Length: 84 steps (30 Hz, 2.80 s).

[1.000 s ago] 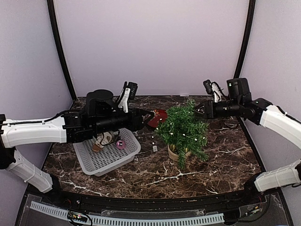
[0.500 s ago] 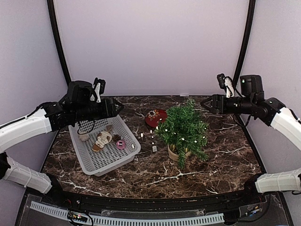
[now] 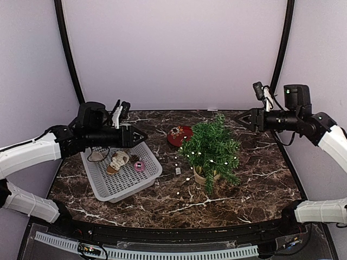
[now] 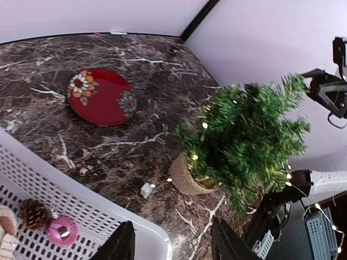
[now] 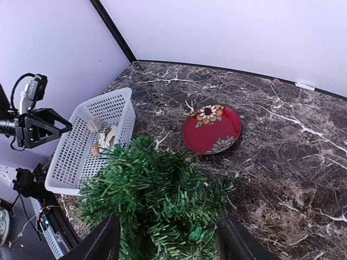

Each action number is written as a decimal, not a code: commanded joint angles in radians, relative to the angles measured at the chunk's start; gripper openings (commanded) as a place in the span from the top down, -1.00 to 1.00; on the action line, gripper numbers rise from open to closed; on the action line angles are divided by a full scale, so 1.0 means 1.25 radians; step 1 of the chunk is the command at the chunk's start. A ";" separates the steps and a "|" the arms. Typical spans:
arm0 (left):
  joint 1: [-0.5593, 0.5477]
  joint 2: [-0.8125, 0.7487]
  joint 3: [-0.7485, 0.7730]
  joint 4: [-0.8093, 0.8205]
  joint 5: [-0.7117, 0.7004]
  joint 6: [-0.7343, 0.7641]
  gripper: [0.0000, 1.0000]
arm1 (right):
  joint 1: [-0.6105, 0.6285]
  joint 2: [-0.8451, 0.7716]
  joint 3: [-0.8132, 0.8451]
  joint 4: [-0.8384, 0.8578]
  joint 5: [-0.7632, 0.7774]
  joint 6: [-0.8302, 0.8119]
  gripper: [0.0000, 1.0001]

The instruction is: Decorate the small christmas tree

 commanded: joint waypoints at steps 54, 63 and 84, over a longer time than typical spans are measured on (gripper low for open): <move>-0.383 0.159 -0.154 0.437 0.097 0.112 0.57 | 0.380 0.003 0.103 -0.097 0.086 -0.070 0.11; -0.383 0.050 -0.202 0.362 0.053 0.097 0.40 | 0.380 0.001 0.097 -0.090 0.084 -0.068 0.11; -0.383 0.212 -0.112 0.393 0.240 0.141 0.68 | 0.380 -0.031 0.084 -0.101 0.089 -0.051 0.10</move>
